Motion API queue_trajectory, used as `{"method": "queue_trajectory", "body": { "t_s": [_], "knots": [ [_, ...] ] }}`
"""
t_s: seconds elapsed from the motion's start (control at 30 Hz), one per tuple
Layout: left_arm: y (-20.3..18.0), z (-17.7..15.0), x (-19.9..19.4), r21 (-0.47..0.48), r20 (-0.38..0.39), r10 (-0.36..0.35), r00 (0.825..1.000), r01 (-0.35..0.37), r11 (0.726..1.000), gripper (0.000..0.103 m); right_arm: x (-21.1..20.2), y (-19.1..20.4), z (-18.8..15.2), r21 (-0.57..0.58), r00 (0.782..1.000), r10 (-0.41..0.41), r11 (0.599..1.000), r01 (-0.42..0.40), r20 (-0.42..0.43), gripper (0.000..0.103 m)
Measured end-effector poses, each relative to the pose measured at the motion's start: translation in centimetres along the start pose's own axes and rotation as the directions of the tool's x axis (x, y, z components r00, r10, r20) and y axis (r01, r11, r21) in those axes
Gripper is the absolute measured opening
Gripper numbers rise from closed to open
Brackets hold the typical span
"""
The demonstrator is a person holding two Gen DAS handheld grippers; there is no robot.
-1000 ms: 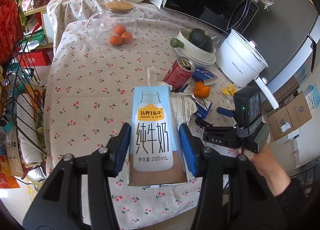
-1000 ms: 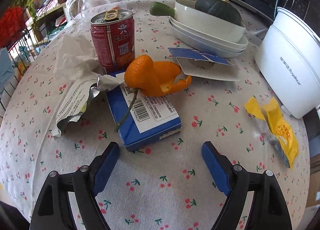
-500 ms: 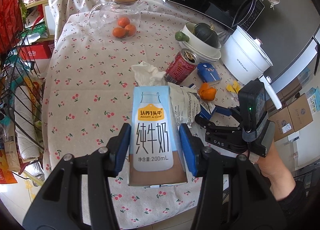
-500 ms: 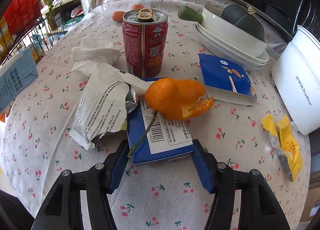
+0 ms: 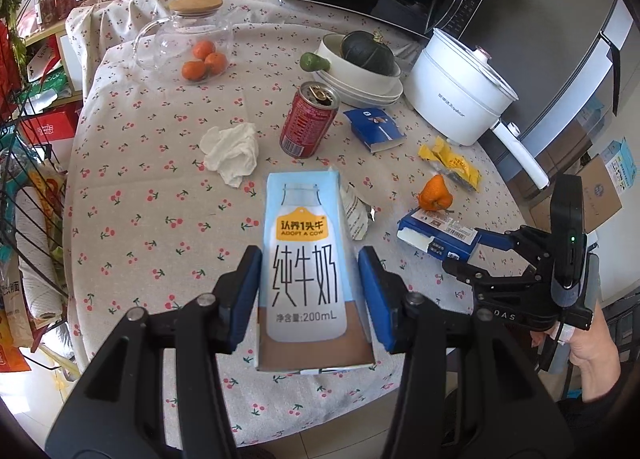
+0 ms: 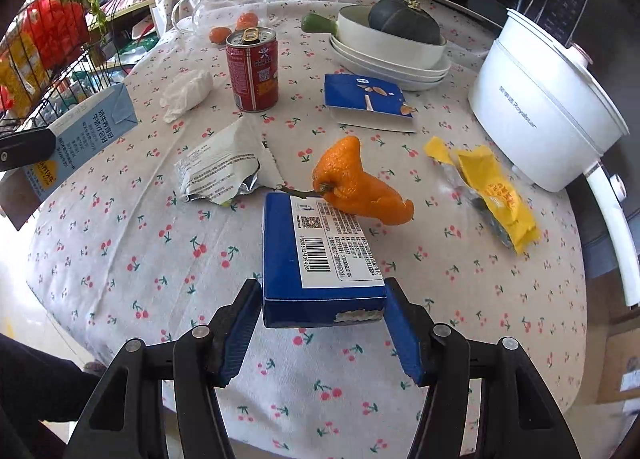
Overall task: Collect trash
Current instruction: 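Carry the blue box and the milk carton toward the brown bin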
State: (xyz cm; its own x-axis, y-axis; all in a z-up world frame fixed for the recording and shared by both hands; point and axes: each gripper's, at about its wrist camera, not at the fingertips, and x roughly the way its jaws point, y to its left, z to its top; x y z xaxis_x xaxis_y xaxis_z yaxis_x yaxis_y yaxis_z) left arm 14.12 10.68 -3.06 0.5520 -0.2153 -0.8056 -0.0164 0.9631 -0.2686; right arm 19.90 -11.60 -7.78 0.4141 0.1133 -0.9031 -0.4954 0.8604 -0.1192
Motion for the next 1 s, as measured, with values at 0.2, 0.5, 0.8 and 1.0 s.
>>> {"method": "queue_trajectory", "body": {
  "t_s": [0.2,0.5,0.8,1.0],
  "knots": [
    [-2.2,-0.8,0.3,0.040,-0.003,-0.014,1.000,0.014,0.999,0.051,-3.2,-1.8,-2.8,0.049,0.999,0.008,0.999,-0.010,0.040,0.062],
    [-7.1,-2.0,1.4,0.145,-0.013,-0.048,0.999,0.049,0.988,0.051,-5.8,-4.8,-7.4,0.153,0.998,-0.037,0.988,0.028,0.055,0.062],
    [-13.4,-3.2,2.6,0.251,-0.034,-0.100,0.994,0.105,0.962,0.051,-8.4,-9.9,-12.2,0.316,0.997,-0.074,0.947,0.062,0.025,0.062],
    [-18.2,-4.6,4.0,0.317,-0.068,-0.131,0.989,0.146,0.937,0.051,-10.0,-13.3,-16.4,0.416,0.995,-0.099,0.905,0.091,-0.002,0.062]
  ]
}}
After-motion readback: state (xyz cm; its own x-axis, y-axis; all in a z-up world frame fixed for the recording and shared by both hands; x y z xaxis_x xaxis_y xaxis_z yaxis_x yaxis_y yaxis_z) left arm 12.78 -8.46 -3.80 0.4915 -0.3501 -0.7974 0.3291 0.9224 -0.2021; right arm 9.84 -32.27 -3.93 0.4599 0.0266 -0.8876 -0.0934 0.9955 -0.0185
